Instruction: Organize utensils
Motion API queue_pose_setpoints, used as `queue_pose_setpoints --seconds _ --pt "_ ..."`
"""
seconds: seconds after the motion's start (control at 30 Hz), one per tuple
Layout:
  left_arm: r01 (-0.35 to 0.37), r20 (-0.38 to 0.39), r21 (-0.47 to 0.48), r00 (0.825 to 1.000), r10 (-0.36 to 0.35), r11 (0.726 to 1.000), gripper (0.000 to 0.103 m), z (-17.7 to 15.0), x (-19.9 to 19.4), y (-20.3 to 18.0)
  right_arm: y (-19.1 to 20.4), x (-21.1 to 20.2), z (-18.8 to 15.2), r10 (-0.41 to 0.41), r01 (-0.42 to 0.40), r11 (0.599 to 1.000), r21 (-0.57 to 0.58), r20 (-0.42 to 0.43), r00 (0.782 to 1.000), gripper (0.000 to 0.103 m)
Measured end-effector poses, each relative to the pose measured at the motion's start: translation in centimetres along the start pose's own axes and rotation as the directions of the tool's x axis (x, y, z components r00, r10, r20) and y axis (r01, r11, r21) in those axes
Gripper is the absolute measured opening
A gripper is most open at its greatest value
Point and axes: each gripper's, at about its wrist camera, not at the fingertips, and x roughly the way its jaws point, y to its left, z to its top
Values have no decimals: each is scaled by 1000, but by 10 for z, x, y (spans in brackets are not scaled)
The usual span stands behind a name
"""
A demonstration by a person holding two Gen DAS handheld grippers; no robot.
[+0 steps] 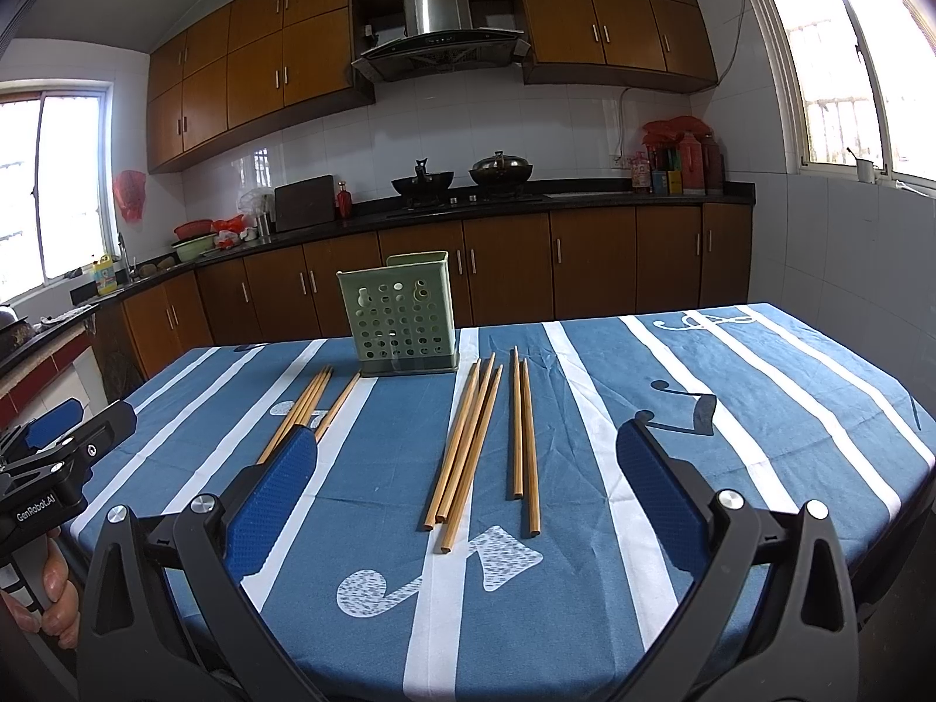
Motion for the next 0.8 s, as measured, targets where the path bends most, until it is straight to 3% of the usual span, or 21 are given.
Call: queue_pose_setpoints --seconds 0.57,0.7,0.8 --pt "-8 -8 -1 1000 8 1000 99 0 2 1 -3 5 -4 -3 3 1000 7 -9 1000 101" --pt "-18 -37 -11 999 17 1000 99 1 9 2 -12 16 0 -21 22 999 31 -59 998 101" --pt "-52 -84 -10 995 51 999 99 2 26 7 -19 32 -2 -40 46 998 51 -122 992 94"
